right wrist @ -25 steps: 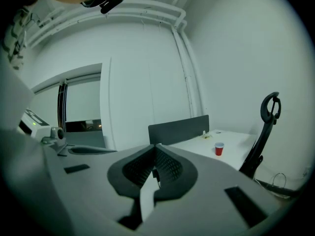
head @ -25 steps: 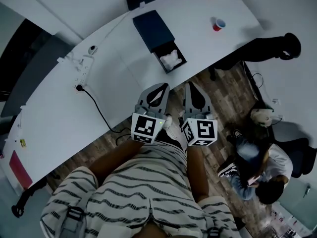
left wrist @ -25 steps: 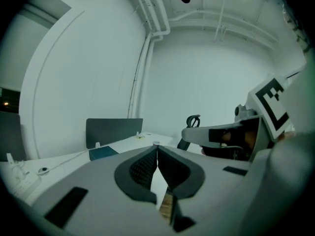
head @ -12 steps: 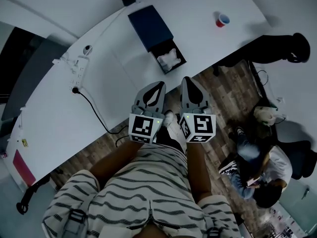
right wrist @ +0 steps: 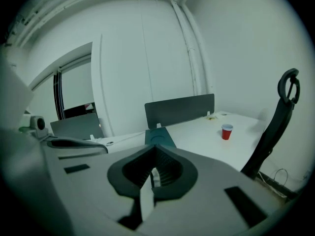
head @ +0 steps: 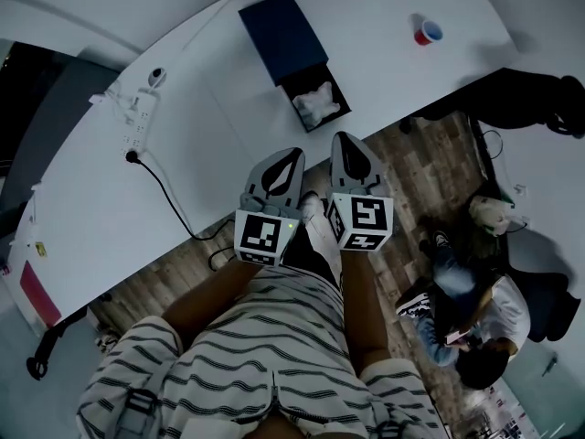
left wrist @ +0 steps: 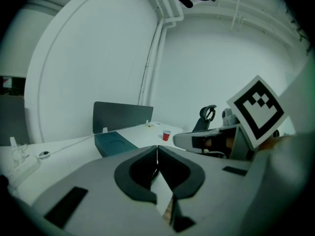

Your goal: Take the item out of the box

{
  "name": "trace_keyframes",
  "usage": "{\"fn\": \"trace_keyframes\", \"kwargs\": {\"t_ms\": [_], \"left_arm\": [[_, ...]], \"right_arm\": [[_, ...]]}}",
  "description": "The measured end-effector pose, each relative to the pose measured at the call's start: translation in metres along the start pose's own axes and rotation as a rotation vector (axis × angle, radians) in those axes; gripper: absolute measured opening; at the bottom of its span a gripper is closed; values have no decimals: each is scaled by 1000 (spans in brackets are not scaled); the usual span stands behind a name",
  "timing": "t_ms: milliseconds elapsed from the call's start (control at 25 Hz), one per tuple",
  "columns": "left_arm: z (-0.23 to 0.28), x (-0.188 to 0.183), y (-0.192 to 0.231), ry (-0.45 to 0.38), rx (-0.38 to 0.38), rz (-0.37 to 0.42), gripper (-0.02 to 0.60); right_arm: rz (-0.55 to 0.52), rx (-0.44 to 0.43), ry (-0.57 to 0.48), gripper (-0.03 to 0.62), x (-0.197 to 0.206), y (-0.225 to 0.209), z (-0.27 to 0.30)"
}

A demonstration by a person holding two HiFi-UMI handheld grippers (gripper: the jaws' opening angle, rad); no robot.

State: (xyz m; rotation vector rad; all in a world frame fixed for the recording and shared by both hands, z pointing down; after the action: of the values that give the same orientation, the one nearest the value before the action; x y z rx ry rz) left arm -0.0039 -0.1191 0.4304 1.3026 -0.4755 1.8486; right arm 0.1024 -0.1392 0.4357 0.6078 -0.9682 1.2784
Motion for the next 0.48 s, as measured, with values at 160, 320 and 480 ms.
{"fn": "trace_keyframes", "kwargs": {"t_ms": [160, 320, 480], "left_arm": [[5, 7, -1, 13, -4, -9, 26], [5, 13, -4, 23, -7, -18, 26], [5, 19, -2, 38, -12, -29, 26]], "right_arm": [[4, -20, 9, 20, 5, -2, 13], [-4, -24, 31, 20, 11, -5, 24], [7, -24, 59, 20, 15, -10, 38]]}}
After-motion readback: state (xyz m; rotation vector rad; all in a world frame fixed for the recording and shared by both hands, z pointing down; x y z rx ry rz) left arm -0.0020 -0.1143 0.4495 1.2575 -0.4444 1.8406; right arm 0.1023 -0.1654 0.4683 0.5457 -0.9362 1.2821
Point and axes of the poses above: the fingertips, and each gripper's own axes: z forward along the fingers, y to its left, x out of its underside, the point moved 4 cm from there along -z, backward along the fingers, and after that the axes turned 6 degrees about y, right-handed, at the moved point
